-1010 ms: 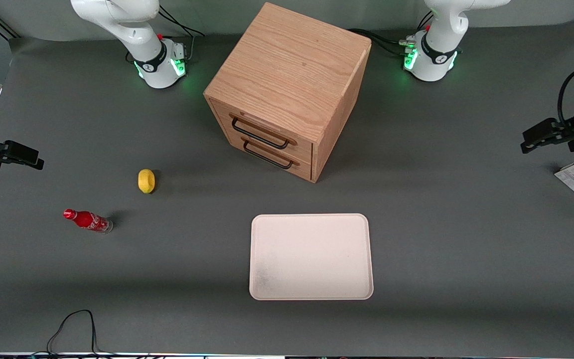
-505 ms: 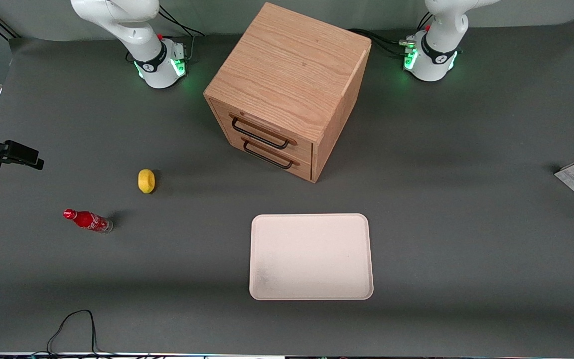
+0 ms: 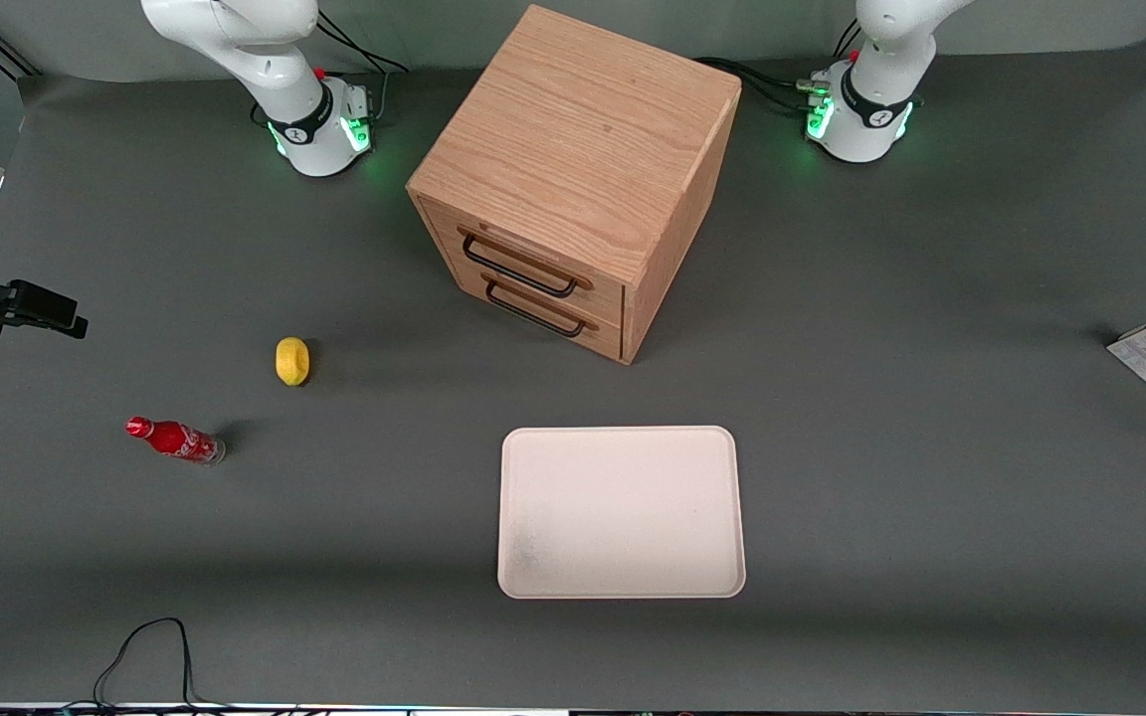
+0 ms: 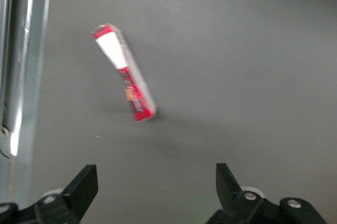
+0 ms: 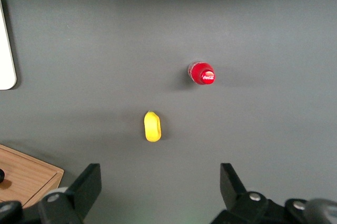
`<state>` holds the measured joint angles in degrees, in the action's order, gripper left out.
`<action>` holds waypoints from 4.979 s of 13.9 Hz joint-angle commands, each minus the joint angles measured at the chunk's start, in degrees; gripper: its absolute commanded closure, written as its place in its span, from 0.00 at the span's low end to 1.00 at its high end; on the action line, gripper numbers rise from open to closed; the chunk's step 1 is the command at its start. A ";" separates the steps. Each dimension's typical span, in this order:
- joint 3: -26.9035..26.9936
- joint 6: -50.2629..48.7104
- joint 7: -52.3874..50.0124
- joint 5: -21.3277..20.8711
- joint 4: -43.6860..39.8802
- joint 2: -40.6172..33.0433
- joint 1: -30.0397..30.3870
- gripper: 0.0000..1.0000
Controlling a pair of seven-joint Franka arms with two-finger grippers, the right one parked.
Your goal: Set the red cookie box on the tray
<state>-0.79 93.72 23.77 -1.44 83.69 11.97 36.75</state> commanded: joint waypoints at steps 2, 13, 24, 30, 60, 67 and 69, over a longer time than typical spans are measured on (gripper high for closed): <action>-0.88 -0.91 10.67 -0.67 -9.07 6.92 5.69 0.00; -0.88 2.51 -37.43 -0.14 -5.91 7.72 7.11 0.00; -2.38 28.17 -35.11 2.76 11.23 15.35 6.23 0.00; -2.73 35.64 -34.76 5.75 11.40 20.54 6.05 0.00; -2.46 -2.38 -30.01 -0.14 -17.93 14.05 6.41 1.00; -8.24 -7.40 -29.23 0.13 -21.29 11.67 1.67 1.00; -12.73 -9.95 -28.34 -0.31 -22.17 10.80 -0.70 1.00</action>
<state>-10.76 87.03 -5.86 -0.64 63.17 24.09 38.58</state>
